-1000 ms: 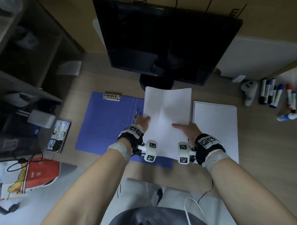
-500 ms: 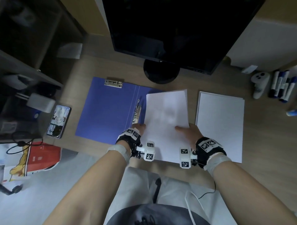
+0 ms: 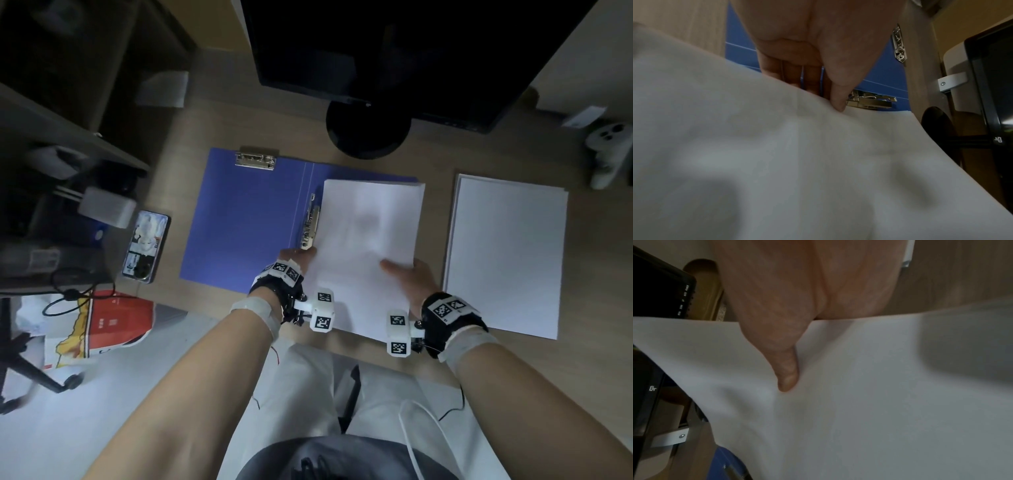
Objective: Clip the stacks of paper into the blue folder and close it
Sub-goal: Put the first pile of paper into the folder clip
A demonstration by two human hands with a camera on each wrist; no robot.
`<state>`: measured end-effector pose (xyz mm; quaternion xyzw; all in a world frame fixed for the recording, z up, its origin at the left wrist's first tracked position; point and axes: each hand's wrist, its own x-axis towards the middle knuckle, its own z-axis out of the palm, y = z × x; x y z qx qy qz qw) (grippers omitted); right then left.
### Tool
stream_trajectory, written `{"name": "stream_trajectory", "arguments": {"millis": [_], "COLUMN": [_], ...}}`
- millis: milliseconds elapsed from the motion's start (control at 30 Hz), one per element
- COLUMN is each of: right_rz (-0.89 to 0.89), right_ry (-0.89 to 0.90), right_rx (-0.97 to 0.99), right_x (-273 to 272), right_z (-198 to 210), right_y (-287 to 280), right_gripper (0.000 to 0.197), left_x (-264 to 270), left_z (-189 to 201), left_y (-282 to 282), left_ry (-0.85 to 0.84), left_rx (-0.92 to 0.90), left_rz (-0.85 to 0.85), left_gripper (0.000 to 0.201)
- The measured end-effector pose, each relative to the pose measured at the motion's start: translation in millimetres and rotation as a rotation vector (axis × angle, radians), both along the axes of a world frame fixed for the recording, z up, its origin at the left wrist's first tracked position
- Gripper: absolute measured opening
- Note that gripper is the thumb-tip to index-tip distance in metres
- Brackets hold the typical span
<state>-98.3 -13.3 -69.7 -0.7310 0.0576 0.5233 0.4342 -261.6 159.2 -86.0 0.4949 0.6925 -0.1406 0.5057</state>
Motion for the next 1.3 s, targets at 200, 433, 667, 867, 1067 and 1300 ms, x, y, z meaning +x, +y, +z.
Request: {"name": "stream_trajectory", "arguments": {"millis": [200, 433, 667, 867, 1067, 1300], "right_rz": [-0.018, 0.051, 0.097, 0.130, 0.098, 0.058], "right_ry": [-0.011, -0.067, -0.085, -0.099, -0.094, -0.194], "right_rx": [0.005, 0.000, 0.023, 0.008, -0.067, -0.242], "right_x": [-0.6, 3.5, 3.5, 2.0, 3.7, 0.2], "right_z": [-1.3, 1.2, -4.5, -5.6, -10.6, -11.0], "right_y": [2.6, 11.1, 19.1, 24.4, 33.8, 43.2], "right_gripper": [0.034, 0.033, 0.037, 0.031, 0.044, 0.067], "left_x": [2.0, -3.1, 1.4, 2.4, -6.1, -15.9], "left_z": [4.9, -0.8, 17.1, 24.3, 19.5, -10.5], "left_y": [0.8, 10.7, 8.3, 8.8, 15.3, 22.8], "left_ry": [-0.029, -0.024, 0.043, 0.116, 0.043, 0.029], "left_rx": [0.006, -0.068, -0.036, 0.027, -0.022, -0.016], "left_rz": [0.018, -0.016, -0.080, -0.156, -0.132, -0.079], "left_gripper": [0.027, 0.032, 0.052, 0.048, 0.036, 0.042]}}
